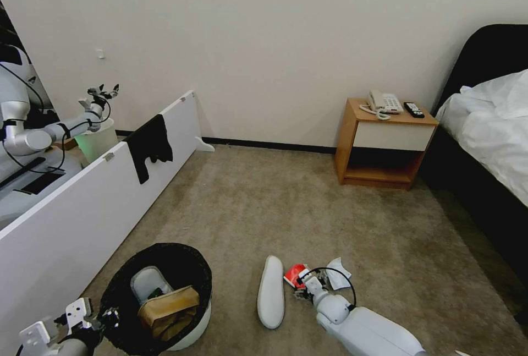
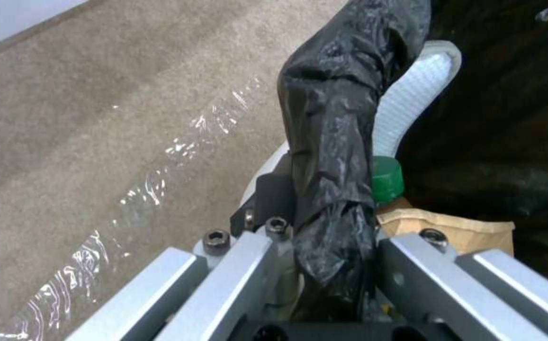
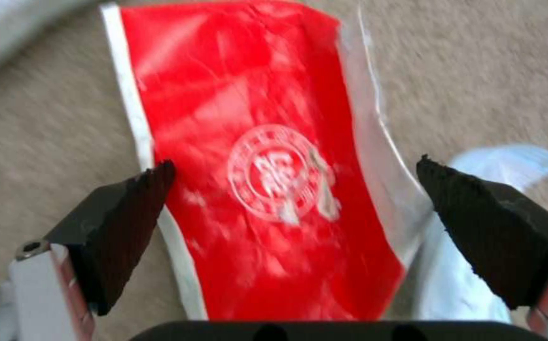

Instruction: Pick up the trash bin, then pick up the garbage from the floor and place it into the trash bin.

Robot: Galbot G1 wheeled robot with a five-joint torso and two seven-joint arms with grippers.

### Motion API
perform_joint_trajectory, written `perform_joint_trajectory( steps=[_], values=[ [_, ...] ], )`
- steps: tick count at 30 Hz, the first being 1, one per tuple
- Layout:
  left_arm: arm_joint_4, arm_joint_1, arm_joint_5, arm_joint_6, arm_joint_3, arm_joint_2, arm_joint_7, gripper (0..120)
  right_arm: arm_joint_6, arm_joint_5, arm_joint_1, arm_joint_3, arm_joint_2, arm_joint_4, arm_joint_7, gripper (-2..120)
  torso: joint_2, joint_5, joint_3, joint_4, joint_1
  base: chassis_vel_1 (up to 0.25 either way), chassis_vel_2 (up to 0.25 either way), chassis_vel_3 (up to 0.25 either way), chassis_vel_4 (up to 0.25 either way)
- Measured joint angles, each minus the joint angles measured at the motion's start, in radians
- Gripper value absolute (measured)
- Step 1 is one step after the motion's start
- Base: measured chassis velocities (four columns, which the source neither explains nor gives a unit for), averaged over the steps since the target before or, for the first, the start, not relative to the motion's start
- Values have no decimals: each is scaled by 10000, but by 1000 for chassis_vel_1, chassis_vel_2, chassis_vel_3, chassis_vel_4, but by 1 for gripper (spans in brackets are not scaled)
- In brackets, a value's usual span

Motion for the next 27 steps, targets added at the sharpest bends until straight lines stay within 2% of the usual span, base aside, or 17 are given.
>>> perform_joint_trajectory(
  steps=[5, 11, 14, 15, 17, 18, 19, 21, 23, 27],
  values=[
    [12, -10, 10, 0, 27, -22, 6, 1, 50, -58, -37, 89, -43, -152, -78, 98, 0, 1, 0, 3, 0, 0, 0, 0, 0],
    [7, 11, 40, 0, 36, -54, 14, 1, 323, -149, -41, 162, 189, -501, -184, 83, 0, -3, -1, 0, 0, 0, 0, 0, 0],
    [-17, 47, 69, 0, 34, -75, 26, 1, 508, -209, -21, 156, 272, -545, -290, 67, 1, -2, 0, 0, 0, 0, 0, 0, 0],
    [-17, 47, 69, 0, 34, -75, 26, 1, 508, -209, -21, 156, 272, -545, -290, 67, 1, -2, 0, 0, 0, 0, 0, 0, 0],
    [-18, 50, 99, 0, 33, -93, 35, 1, 646, -212, -17, 141, 307, -562, -392, 57, 1, -1, 0, 1, 0, 0, 0, 0, 0],
    [-18, 50, 99, 0, 33, -93, 35, 1, 646, -212, -17, 141, 307, -562, -392, 57, 1, -1, 0, 1, 0, 0, 0, 0, 0],
    [-18, 51, 112, 0, 33, -106, 45, 1, 755, -213, -16, 128, 326, -582, -479, 49, 0, 0, 0, 2, 0, 0, 0, 0, 0],
    [-19, 52, 122, 0, 34, -112, 55, 1, 827, -214, -17, 126, 331, -604, -539, 46, 1, -1, 0, 2, 0, 0, 0, 0, 0],
    [-18, 53, 137, 0, 41, -124, 68, 1, 924, -239, -33, 129, 328, -632, -665, 36, 0, -1, 0, 2, 0, 0, 0, 0, 0],
    [-17, 54, 147, 0, 47, -128, 73, 1, 978, -257, -57, 130, 314, -652, -720, 28, 0, -1, 0, 2, 0, 0, 0, 0, 0]
  ],
)
